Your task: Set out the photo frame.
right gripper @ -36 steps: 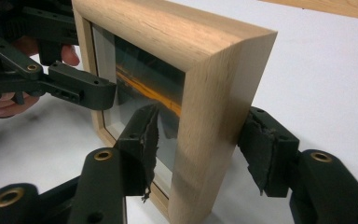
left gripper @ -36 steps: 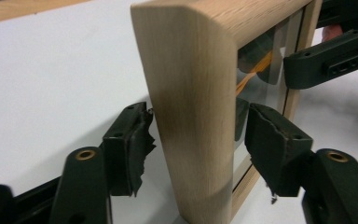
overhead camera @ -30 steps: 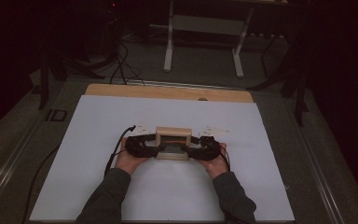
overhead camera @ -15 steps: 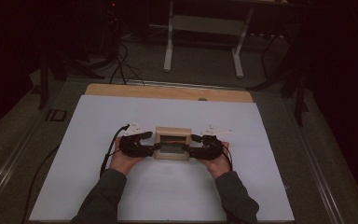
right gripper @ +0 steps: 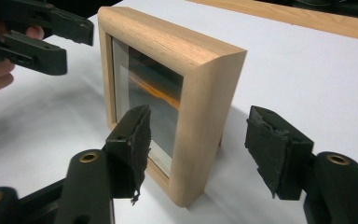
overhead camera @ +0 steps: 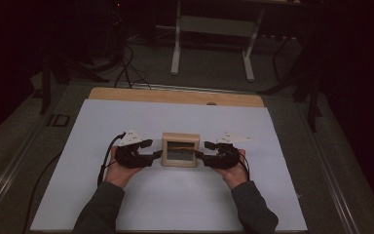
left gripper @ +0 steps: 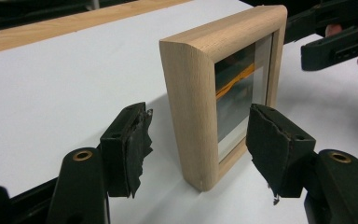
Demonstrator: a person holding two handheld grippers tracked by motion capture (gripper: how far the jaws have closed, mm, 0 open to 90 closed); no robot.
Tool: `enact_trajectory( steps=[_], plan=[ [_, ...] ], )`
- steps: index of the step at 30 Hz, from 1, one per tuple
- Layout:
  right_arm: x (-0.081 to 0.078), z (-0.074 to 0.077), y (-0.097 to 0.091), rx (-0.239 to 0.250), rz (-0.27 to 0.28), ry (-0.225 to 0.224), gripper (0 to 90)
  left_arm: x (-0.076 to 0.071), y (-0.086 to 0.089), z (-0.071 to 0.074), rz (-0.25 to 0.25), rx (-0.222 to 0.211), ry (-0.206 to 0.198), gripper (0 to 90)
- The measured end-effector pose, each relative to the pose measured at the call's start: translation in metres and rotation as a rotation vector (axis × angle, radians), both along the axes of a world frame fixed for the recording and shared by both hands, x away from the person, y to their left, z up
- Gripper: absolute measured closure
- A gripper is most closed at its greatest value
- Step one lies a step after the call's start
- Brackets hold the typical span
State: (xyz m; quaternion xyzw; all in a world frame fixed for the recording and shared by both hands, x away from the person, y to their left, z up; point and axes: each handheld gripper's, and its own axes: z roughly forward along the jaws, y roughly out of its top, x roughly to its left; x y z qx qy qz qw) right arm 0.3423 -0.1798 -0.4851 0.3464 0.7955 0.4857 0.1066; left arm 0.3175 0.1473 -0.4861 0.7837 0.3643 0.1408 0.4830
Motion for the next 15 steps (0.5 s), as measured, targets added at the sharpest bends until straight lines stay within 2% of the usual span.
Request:
enact_trajectory(
  steps=[13,15],
  plan=[
    [-0.013,0.002,-0.028,-0.003,-0.019,-0.011,51.2,-0.022,0.017,0.001,0.048,0.021,-0.002,41.6],
    [-0.015,0.001,-0.031,-0.016,-0.020,-0.008,51.6,-0.025,0.018,-0.001,0.063,0.041,0.008,41.8]
  ],
)
